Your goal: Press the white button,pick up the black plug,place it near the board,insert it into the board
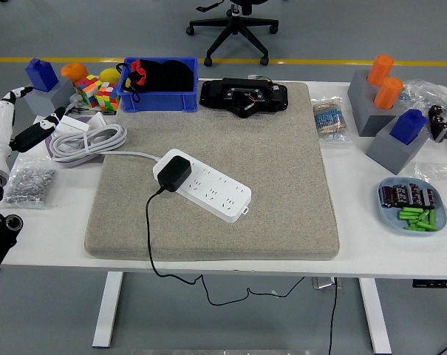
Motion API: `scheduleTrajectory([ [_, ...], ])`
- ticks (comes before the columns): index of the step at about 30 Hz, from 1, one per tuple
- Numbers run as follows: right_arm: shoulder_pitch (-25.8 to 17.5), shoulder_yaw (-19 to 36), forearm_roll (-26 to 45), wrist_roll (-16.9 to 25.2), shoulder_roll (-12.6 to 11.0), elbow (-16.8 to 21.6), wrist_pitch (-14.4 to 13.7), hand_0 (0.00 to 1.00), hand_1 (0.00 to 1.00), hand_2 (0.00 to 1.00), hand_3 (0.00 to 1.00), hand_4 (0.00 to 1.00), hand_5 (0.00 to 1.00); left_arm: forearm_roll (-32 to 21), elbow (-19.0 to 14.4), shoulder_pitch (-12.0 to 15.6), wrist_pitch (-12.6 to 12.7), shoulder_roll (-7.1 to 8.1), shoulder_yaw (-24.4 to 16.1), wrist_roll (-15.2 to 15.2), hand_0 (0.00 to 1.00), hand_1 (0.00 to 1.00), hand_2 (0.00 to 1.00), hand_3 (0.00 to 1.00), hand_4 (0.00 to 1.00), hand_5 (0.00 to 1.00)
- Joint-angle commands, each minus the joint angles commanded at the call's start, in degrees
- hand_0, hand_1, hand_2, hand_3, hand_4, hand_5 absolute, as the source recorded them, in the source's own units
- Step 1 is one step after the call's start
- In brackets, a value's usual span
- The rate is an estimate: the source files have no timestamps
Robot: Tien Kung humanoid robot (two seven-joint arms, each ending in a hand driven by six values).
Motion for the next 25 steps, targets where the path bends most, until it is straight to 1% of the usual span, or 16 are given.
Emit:
scheduleTrajectory([
  [19, 0.23, 0.19, -0.20, 0.00, 0.14, -0.05, 0.03, 0.658, 0.656, 0.622, 0.607, 0.684, 0.466, 0.06, -0.50, 0.06, 0.16, -0.17, -0.69, -0.24, 0.998, 0.953, 0.912, 0.828, 0.881, 0.721],
  [23, 1.33, -0.37, -0.01, -0.04, 0.16, -0.30, 0.04, 0.658, 0.656, 0.622, 0.607, 0.684, 0.466, 0.14, -0.49, -0.42, 0.24, -0.23, -1.18, -0.28, 0.998, 0.953, 0.912, 0.828, 0.881, 0.721],
  [25, 2.00, -1.27, 0.34, -0.07, 0.13, -0.31, 0.15, 0.658, 0.656, 0.622, 0.607, 0.684, 0.466, 0.29, -0.41, -0.84, 0.21, 0.08, -0.50, -0.20, 0.998, 0.953, 0.912, 0.828, 0.881, 0.721],
])
